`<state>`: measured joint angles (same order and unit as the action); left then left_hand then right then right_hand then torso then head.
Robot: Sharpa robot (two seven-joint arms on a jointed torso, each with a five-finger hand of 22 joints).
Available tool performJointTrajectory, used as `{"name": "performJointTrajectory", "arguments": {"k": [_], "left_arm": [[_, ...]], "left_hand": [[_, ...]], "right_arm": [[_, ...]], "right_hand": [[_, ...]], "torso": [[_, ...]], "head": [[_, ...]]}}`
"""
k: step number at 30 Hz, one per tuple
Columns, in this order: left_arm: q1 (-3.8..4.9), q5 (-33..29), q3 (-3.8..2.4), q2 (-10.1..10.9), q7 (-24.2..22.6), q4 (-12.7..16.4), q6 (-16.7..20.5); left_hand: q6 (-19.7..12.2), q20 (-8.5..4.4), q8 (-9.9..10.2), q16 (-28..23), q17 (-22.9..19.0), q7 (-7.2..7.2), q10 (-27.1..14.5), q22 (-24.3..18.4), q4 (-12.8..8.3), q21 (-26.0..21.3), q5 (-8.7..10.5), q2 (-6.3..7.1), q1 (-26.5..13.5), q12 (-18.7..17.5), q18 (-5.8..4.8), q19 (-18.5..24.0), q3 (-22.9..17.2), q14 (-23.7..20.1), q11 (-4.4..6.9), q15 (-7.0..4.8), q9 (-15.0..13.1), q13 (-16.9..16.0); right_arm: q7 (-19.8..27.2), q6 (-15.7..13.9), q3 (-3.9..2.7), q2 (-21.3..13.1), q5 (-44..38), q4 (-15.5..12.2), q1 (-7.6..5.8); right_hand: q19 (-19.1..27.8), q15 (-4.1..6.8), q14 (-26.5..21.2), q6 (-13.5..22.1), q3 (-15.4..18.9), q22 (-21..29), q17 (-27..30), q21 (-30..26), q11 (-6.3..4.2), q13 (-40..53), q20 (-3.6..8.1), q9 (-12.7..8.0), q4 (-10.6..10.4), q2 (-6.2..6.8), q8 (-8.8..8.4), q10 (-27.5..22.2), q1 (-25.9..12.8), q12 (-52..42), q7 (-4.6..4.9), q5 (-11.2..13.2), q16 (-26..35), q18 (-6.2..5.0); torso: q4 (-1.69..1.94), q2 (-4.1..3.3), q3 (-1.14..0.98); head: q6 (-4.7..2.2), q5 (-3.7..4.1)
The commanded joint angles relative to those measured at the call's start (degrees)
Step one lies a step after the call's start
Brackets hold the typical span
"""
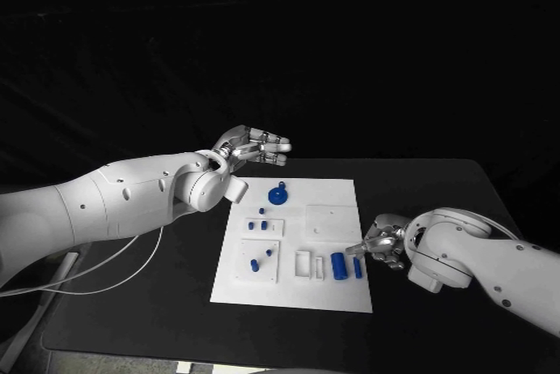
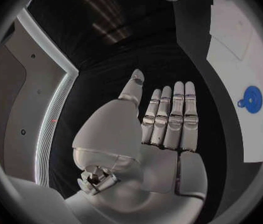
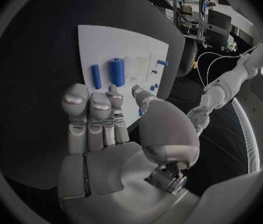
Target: Assemble the parts on the task board
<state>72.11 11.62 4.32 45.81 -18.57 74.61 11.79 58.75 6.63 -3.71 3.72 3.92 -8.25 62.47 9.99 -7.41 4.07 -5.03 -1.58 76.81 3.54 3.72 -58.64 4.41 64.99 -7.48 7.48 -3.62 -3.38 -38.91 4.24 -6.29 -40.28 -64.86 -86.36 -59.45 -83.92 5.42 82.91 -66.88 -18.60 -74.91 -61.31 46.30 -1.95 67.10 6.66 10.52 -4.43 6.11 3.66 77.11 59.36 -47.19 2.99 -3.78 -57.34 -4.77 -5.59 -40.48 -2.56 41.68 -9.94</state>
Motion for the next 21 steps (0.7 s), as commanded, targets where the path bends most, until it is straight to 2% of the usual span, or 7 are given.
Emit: {"name": "performJointTrajectory", "arguments": {"k": [1,10,13,15,17,21], "left_arm": [[0.0,0.0,-0.04,0.0,-1.7,0.2,-2.0],[0.0,0.3,-0.04,-0.1,-1.8,0.2,-2.8],[0.0,0.5,-0.04,-0.1,-1.8,0.2,-3.4],[0.0,0.7,-0.04,-0.2,-1.8,0.2,-3.7],[0.0,0.9,-0.04,-0.2,-1.7,0.2,-3.9],[0.0,1.3,-0.04,-0.3,-1.6,0.2,-4.1]], "left_hand": [[0.0,0.06,0.0,-0.2,0.1,0.48,0.6,-0.1,0.4,0.1,0.01,0.19,-0.2,0.0,-0.63,0.4,0.0,-0.3,0.02,-0.08,0.0,0.0],[-0.2,-0.02,0.1,-0.2,0.1,0.38,0.4,-0.6,0.6,0.3,0.04,0.66,-0.7,0.0,-0.77,0.4,0.3,-0.3,-0.07,-0.06,0.0,0.0],[-0.4,0.06,0.0,-0.2,0.1,0.43,0.2,-1.1,1.8,0.3,0.92,2.16,-1.8,0.0,-0.78,0.5,0.0,-0.4,-0.12,0.02,-0.1,-0.1],[-0.7,0.1,0.0,-0.2,0.1,0.35,0.1,-1.3,2.7,0.3,0.31,3.38,-2.7,0.0,-0.8,0.6,0.8,-0.5,-0.17,0.06,-0.1,-0.1],[-0.9,0.17,0.0,-0.2,0.1,0.34,0.0,-1.6,3.8,0.3,0.59,3.87,-2.7,0.0,-0.84,0.8,1.4,-0.7,-0.19,0.11,-0.1,-0.1],[-1.1,0.29,0.0,-0.2,0.1,0.4,1.1,-2.6,4.9,0.3,1.2,4.41,-2.6,0.0,-2.25,4.1,1.7,-0.9,-0.03,0.14,-0.1,-0.1]], "right_arm": [[-2.5,1.6,0.46,1.0,0.1,0.9,-0.09],[-2.2,1.6,1.76,3.1,-1.1,3.1,-0.13],[-2.1,1.4,2.43,3.8,-1.8,3.5,-0.13],[-2.1,1.4,2.93,4.4,-2.2,3.9,-0.13],[-2.0,1.4,3.37,4.9,-2.9,4.3,-0.13],[-2.0,1.5,4.04,5.9,-3.7,5.3,-0.12]], "right_hand": [[-1.9,0.02,0.4,0.0,-0.1,-6.0,-0.2,0.5,-0.03,0.4,-0.13,-0.1,-0.3,0.4,-0.02,0.4,-0.1,-0.3,0.22,0.1,0.2,1.02],[-1.7,-0.07,0.4,0.6,0.0,-6.0,-0.5,0.7,0.11,0.8,-0.2,-0.2,-0.3,1.1,-0.04,0.3,0.1,-0.1,0.43,0.2,0.4,1.0],[-1.7,-0.14,0.4,1.1,0.0,-6.0,-0.6,0.6,0.21,0.8,-0.27,-0.3,-0.5,1.54,-0.04,0.1,0.2,0.2,0.58,0.4,0.5,0.94],[-1.6,-0.19,0.4,1.4,0.0,-6.0,-0.6,0.6,0.27,0.9,-0.34,-0.4,-0.8,2.01,-0.03,0.0,0.3,0.4,0.67,0.4,0.6,0.9],[-1.6,-0.23,0.4,1.7,0.0,-6.0,-0.6,0.5,0.33,0.8,-0.36,-0.4,-1.1,2.22,-0.04,-0.1,0.3,0.7,0.75,0.4,0.7,0.87],[-1.6,-0.3,0.4,2.1,-0.1,-5.9,-0.8,0.5,0.41,0.8,-0.43,-0.5,-1.5,2.78,0.01,-0.2,0.4,0.9,0.85,0.4,0.8,0.83]], "torso": [[0.19,-0.1,-0.01],[0.06,-0.06,-0.07],[0.04,-0.08,-0.06],[0.1,-0.09,-0.01],[0.12,-0.07,0.02],[0.1,-0.05,-0.02]], "head": [[0.1,0.52],[0.5,0.23],[0.67,0.11],[0.76,0.08],[0.89,-0.03],[1.11,-0.2]]}}
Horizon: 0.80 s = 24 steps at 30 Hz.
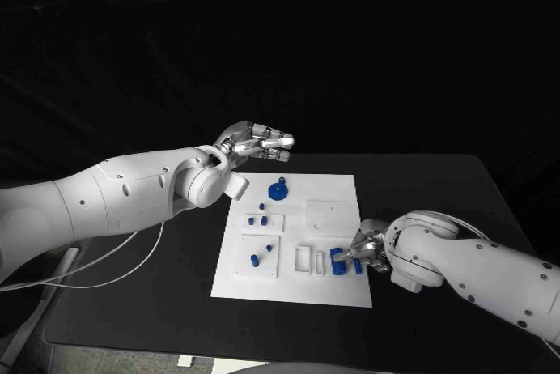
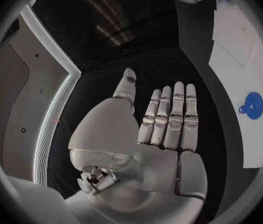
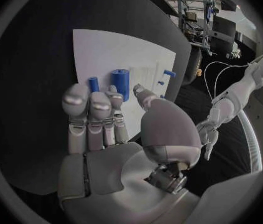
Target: Assemble the parts on the task board
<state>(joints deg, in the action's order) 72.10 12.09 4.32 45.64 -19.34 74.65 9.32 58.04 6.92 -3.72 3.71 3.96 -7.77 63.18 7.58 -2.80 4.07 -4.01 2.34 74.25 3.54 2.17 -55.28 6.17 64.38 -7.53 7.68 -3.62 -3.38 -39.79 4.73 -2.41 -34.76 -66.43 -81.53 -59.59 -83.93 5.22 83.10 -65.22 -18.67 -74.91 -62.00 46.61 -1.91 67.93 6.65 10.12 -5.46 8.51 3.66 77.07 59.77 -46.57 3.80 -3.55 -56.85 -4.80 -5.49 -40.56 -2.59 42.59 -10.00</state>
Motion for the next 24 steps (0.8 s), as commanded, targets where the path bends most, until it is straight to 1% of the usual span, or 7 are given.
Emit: {"name": "performJointTrajectory", "arguments": {"k": [1,6,8,11,18,21,24], "left_arm": [[0.01,0.9,-0.04,-0.2,-0.8,0.1,-1.7],[0.01,1.0,-0.04,-0.2,-0.8,0.1,-2.0],[0.01,1.0,-0.04,-0.2,-0.7,0.1,-2.1],[0.01,1.1,-0.04,-0.3,-0.6,0.1,-2.3],[0.01,1.1,-0.04,-0.5,-0.4,0.1,-2.7],[0.01,1.1,-0.04,-0.6,-0.4,0.1,-2.9],[0.01,1.1,-0.04,-0.6,-0.3,0.0,-3.0]], "left_hand": [[-0.4,-0.01,0.0,-0.2,0.0,-0.09,0.4,-0.3,0.4,0.4,0.2,0.53,0.0,0.0,-0.8,0.9,0.0,-0.3,0.02,-0.05,-0.1,-0.1],[-0.6,0.01,0.0,-0.2,0.0,-0.09,0.1,-0.4,0.5,0.6,0.22,0.65,0.0,0.0,-0.95,1.2,0.0,-0.7,-0.05,0.04,-0.1,-0.1],[-0.6,0.01,0.0,-0.2,0.0,-0.08,0.0,-0.4,0.6,0.8,0.24,0.65,-0.1,0.0,-0.85,1.1,-0.1,-0.8,-0.09,0.09,-0.1,-0.1],[-0.7,0.03,0.1,-0.2,0.0,-0.11,-0.1,-0.4,0.7,0.8,0.24,0.65,-0.1,0.0,-0.81,1.1,-0.1,-0.8,-0.11,0.21,-0.1,-0.1],[-0.9,0.15,0.0,-0.2,0.0,-0.13,-0.4,-0.6,1.0,1.1,0.23,0.71,-0.1,0.0,-0.58,1.2,-0.2,-0.8,-0.29,0.24,-0.1,-0.1],[-0.9,0.15,0.0,-0.2,0.0,-0.15,-0.4,-0.7,1.0,1.2,0.25,0.68,-0.1,0.0,-0.55,1.1,-0.2,-0.8,-0.3,0.25,-0.1,-0.1],[-1.0,0.16,0.0,-0.2,0.0,-0.18,-0.5,-0.7,1.0,1.3,0.26,0.69,-0.1,0.0,-0.53,1.1,-0.2,-0.8,-0.37,0.25,-0.1,-0.1]], "right_arm": [[-1.1,1.0,0.28,0.6,-2.3,0.7,0.02],[-0.8,0.7,1.15,1.9,-2.5,2.2,0.03],[-0.7,0.3,1.46,2.5,-2.3,2.9,0.05],[-0.6,0.0,1.92,3.5,-2.2,3.6,0.09],[-0.5,0.1,3.05,5.3,-2.9,5.3,0.25],[-0.2,-0.3,3.51,5.8,-3.1,5.7,0.39],[0.0,-0.5,3.76,6.2,-3.2,5.9,0.54]], "right_hand": [[-1.6,-0.1,0.3,0.5,0.0,-5.9,-0.1,0.1,0.38,0.0,-0.42,-0.1,-0.5,0.44,0.0,-0.2,0.0,0.3,0.05,0.2,0.4,0.86],[-1.5,-0.13,0.3,0.8,0.2,-5.9,-0.2,0.0,0.44,-0.1,-0.45,-0.1,-1.2,1.2,-0.02,-0.3,-0.3,0.6,0.11,0.5,0.6,0.84],[-1.5,-0.09,0.2,1.0,0.6,-5.9,-0.3,-0.1,0.45,-0.2,-0.37,-0.1,-2.3,2.12,-0.02,-0.4,-1.0,0.9,0.13,0.7,0.7,0.85],[-1.5,-0.01,0.2,1.1,1.1,-5.9,-0.5,-0.1,0.41,-0.1,-0.22,-0.3,-3.3,2.69,0.0,-0.4,-0.9,1.0,0.13,0.8,0.8,0.98],[-1.5,-0.02,0.3,1.3,2.2,-5.9,-1.0,-0.3,0.48,0.0,-0.17,-0.7,-4.4,2.84,0.01,-0.6,-0.3,1.6,0.2,0.8,1.1,1.05],[-1.6,-0.01,0.4,1.3,2.5,-5.9,-1.2,-0.2,0.45,0.1,-0.17,-0.7,-4.6,2.68,0.05,-0.5,0.0,1.6,0.17,0.8,1.2,1.05],[-1.6,0.02,0.4,1.1,2.0,-6.0,-1.4,-0.1,0.4,-0.1,-0.15,-0.7,-4.3,2.63,0.03,-0.4,0.3,1.9,0.13,0.8,1.1,1.08]], "torso": [[0.02,0.02,0.01],[-0.07,0.01,0.11],[-0.07,0.01,0.09],[-0.05,0.02,0.04],[-0.01,0.02,0.2],[-0.02,0.0,0.19],[-0.06,0.03,0.05]], "head": [[0.21,-0.15],[0.35,-0.28],[0.38,-0.31],[0.47,-0.33],[0.45,-0.21],[0.52,-0.33],[0.65,-0.47]]}}
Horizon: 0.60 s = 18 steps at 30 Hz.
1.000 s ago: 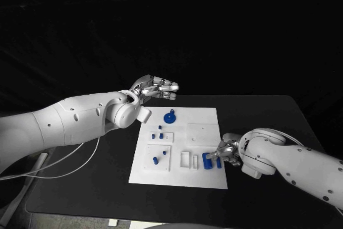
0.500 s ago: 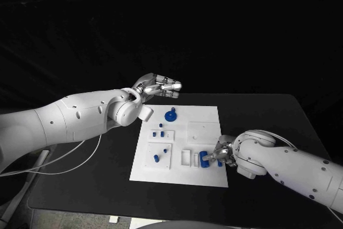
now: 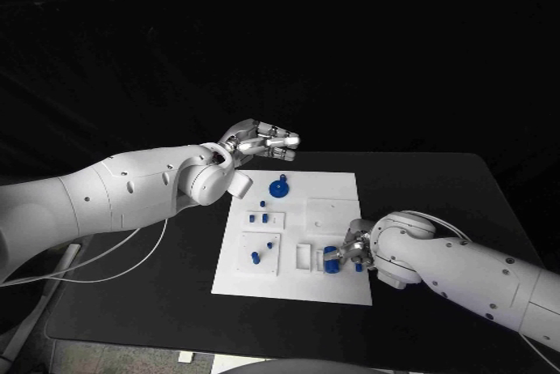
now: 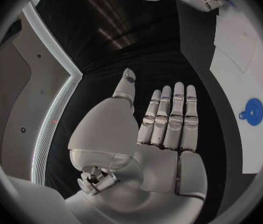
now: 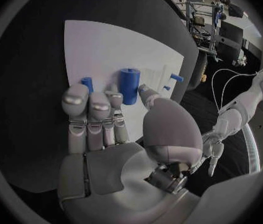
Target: Assemble the parts on the task board
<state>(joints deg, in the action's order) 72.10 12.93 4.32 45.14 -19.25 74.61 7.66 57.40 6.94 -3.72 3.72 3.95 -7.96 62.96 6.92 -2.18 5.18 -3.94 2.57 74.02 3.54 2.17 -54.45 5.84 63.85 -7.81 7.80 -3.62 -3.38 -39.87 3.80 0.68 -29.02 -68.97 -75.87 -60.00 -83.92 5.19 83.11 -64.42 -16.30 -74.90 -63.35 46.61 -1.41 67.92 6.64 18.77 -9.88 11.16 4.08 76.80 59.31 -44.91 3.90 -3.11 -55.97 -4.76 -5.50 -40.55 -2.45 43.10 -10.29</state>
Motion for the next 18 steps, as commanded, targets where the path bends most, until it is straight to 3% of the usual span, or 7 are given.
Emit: {"name": "performJointTrajectory", "arguments": {"k": [1,7,13,18], "left_arm": [[0.01,0.2,-0.04,-0.1,-0.4,0.1,-1.3],[0.02,0.2,-0.04,-0.4,-0.2,-0.1,-1.5],[0.02,0.2,-0.05,-0.6,0.1,-0.2,-1.5],[0.02,0.2,-0.05,-0.8,0.3,-0.3,-1.5]], "left_hand": [[-0.3,0.13,0.0,-0.2,0.0,0.01,-0.2,0.0,0.4,0.2,0.18,0.46,0.1,0.0,-0.53,0.3,0.1,-0.2,-0.1,0.13,-0.1,-0.1],[-0.4,0.15,0.0,-0.2,0.0,-0.08,-0.3,-0.1,0.5,0.3,0.27,0.32,0.0,0.0,-0.48,0.3,0.1,-0.2,-0.15,0.14,-0.1,-0.1],[-0.5,0.14,0.0,-0.2,0.0,-0.29,-0.3,-0.3,0.4,0.5,0.22,0.13,0.2,0.0,-0.41,0.2,0.2,-0.2,-0.18,0.13,-0.1,-0.1],[-0.6,0.15,0.1,-0.2,0.0,-0.35,-0.3,-0.3,0.3,0.6,0.2,0.11,0.2,0.0,-0.39,0.2,0.2,-0.2,-0.19,0.13,-0.1,-0.1]], "right_arm": [[0.2,0.5,0.72,0.6,-0.6,0.3,0.98],[0.1,1.4,1.04,1.2,-0.7,0.5,1.11],[0.1,1.7,1.66,1.7,-0.7,0.9,1.18],[-0.1,1.9,2.0,2.0,-0.9,1.4,1.21]], "right_hand": [[-1.6,0.04,0.4,0.2,-0.6,-6.0,-0.2,-0.1,-0.1,-0.1,-0.13,-9.4,0.4,-0.06,-0.4,-0.1,0.8,0.3,0.02,0.3,0.3,1.05],[-1.6,0.02,0.5,0.1,-1.1,-6.0,-0.4,0.0,-0.1,-0.3,-0.17,-9.4,2.1,-0.69,-0.41,-0.2,1.4,0.5,0.05,0.3,0.4,1.05],[-1.5,-0.03,0.5,0.0,-1.3,-6.0,-0.5,0.0,-0.09,-0.5,-0.28,-9.2,4.6,-1.56,-0.41,-0.2,2.1,0.6,0.08,0.2,0.5,0.99],[-1.5,-0.17,0.6,0.0,-0.1,-6.0,-0.6,0.1,-0.03,-0.7,-0.48,-9.1,8.8,-3.32,-0.41,-0.4,3.6,0.2,0.23,-0.9,0.4,0.88]], "torso": [[-0.08,0.03,-0.12],[-0.03,0.02,0.06],[-0.13,0.03,-0.1],[-0.13,0.02,-0.06]], "head": [[0.17,-0.19],[0.22,0.04],[0.24,-0.39],[0.32,-0.37]]}}
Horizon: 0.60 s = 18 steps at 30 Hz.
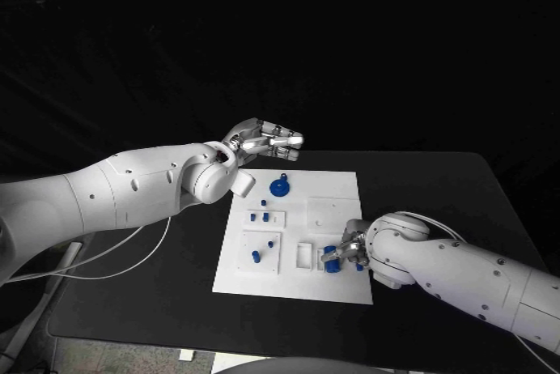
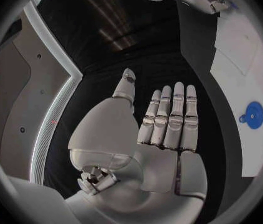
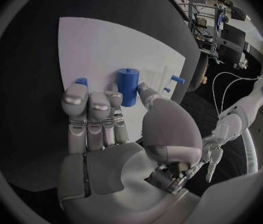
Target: Assemble the parts on the task board
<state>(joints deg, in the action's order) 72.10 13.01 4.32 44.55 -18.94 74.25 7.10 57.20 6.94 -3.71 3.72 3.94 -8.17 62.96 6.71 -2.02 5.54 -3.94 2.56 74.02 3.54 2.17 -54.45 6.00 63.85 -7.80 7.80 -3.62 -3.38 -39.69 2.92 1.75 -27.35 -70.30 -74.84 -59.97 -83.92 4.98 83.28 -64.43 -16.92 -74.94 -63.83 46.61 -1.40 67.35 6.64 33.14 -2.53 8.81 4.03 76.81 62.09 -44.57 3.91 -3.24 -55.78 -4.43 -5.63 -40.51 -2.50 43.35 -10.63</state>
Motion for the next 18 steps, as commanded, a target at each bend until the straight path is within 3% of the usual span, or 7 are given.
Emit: {"name": "performJointTrajectory", "arguments": {"k": [1,5,11,12,13,15,18], "left_arm": [[0.02,0.1,-0.04,-0.2,0.0,0.0,-1.0],[0.03,0.2,-0.04,-0.3,0.0,0.0,-1.0],[0.03,0.2,-0.04,-0.3,0.1,-0.1,-1.0],[0.03,0.2,-0.04,-0.3,0.1,-0.1,-1.0],[0.03,0.2,-0.04,-0.3,0.1,-0.1,-1.0],[0.03,0.2,-0.04,-0.3,0.1,-0.1,-1.0],[0.03,0.3,-0.04,-0.4,0.1,-0.2,-1.0]], "left_hand": [[-0.5,0.15,0.0,-0.2,0.1,-0.2,-0.3,-0.1,0.0,0.3,0.14,0.0,0.3,0.0,-0.35,0.2,0.0,-0.2,-0.21,0.14,-0.1,-0.1],[-0.5,0.15,0.0,-0.2,0.1,-0.2,-0.3,-0.1,0.0,0.3,0.14,0.0,0.3,0.0,-0.35,0.2,0.0,-0.2,-0.21,0.14,-0.1,-0.1],[-0.6,0.17,0.1,-0.2,0.1,-0.36,-0.3,-0.3,-0.2,0.4,0.04,-0.12,0.3,0.0,-0.33,0.2,0.1,-0.2,-0.23,0.13,0.0,-0.1],[-0.6,0.16,0.1,-0.2,0.1,-0.43,-0.3,-0.3,-0.2,0.5,0.02,-0.12,0.3,0.0,-0.33,0.2,0.1,-0.2,-0.24,0.14,0.0,-0.1],[-0.7,0.16,0.1,-0.2,0.1,-0.51,-0.3,-0.3,-0.2,0.5,-0.01,-0.11,0.3,0.0,-0.32,0.2,0.1,-0.2,-0.27,0.14,0.0,-0.1],[-0.8,0.16,0.1,-0.2,0.1,-0.64,-0.3,-0.3,-0.3,0.5,-0.03,-0.09,0.3,0.0,-0.32,0.2,0.1,-0.2,-0.33,0.15,0.0,-0.1],[-0.9,0.17,0.0,-0.2,0.1,-0.64,-0.3,-0.4,-0.3,0.6,-0.14,-0.15,0.3,0.0,-0.3,0.2,0.1,-0.2,-0.31,0.15,0.0,-0.1]], "right_arm": [[-0.3,2.8,0.98,0.4,0.4,0.5,1.18],[-0.2,2.7,1.18,0.6,-0.3,0.7,1.19],[-0.2,2.1,1.32,0.7,-1.1,1.0,1.2],[-0.2,1.8,1.34,0.7,-1.2,1.0,1.2],[-0.2,1.8,1.34,0.7,-1.2,1.0,1.2],[-0.3,1.4,1.37,0.6,-1.4,1.1,1.2],[-0.3,0.2,1.39,0.4,-1.5,1.0,1.2]], "right_hand": [[-1.5,0.08,0.4,0.0,0.6,-6.0,-0.1,0.3,-0.02,-0.1,-0.47,-23.4,1.8,-0.91,-0.38,-0.4,1.0,-0.2,0.21,-0.9,0.3,0.55],[-1.4,0.06,0.4,0.2,1.3,-6.0,-0.2,0.2,0.02,-0.2,-0.5,-23.6,3.5,-0.75,-0.39,-0.7,1.4,-0.5,0.27,-3.4,0.2,0.54],[-1.4,0.13,0.3,0.1,2.5,-6.0,-0.3,0.5,-0.09,-0.2,-0.44,-24.0,6.8,-1.76,-0.41,-1.0,2.9,-0.7,0.27,-10.5,0.0,0.58],[-1.4,0.2,0.3,0.1,2.0,-6.0,-0.4,0.5,-0.14,-0.2,-0.39,-24.1,7.6,-1.87,-0.4,-1.1,3.5,-0.7,0.3,-14.5,0.0,0.6],[-1.4,0.21,0.3,0.1,1.9,-6.0,-0.4,0.5,-0.16,-0.2,-0.38,-24.2,7.8,-1.9,-0.4,-1.1,3.6,-0.7,0.3,-15.6,0.0,0.6],[-1.3,0.31,0.3,-0.1,0.1,-6.1,-0.4,0.5,-0.26,-0.2,-0.26,-24.5,9.7,-2.33,-0.43,-1.5,4.6,-0.6,0.27,-22.9,0.1,0.62],[-1.3,0.39,0.3,-0.5,-3.9,-6.1,-0.5,0.8,-0.45,-0.2,-0.16,-24.9,12.8,-2.64,-0.41,-1.6,2.5,-0.5,0.41,-28.4,0.1,0.63]], "torso": [[-0.01,-0.01,-0.01],[-0.03,0.01,-0.01],[-0.1,0.02,-0.08],[-0.11,0.01,-0.07],[-0.11,0.01,-0.07],[-0.12,0.0,-0.04],[-0.09,0.04,-0.04]], "head": [[0.06,-0.03],[0.1,0.02],[0.14,0.17],[0.14,0.22],[0.14,0.22],[-0.01,0.25],[-0.13,0.35]]}}
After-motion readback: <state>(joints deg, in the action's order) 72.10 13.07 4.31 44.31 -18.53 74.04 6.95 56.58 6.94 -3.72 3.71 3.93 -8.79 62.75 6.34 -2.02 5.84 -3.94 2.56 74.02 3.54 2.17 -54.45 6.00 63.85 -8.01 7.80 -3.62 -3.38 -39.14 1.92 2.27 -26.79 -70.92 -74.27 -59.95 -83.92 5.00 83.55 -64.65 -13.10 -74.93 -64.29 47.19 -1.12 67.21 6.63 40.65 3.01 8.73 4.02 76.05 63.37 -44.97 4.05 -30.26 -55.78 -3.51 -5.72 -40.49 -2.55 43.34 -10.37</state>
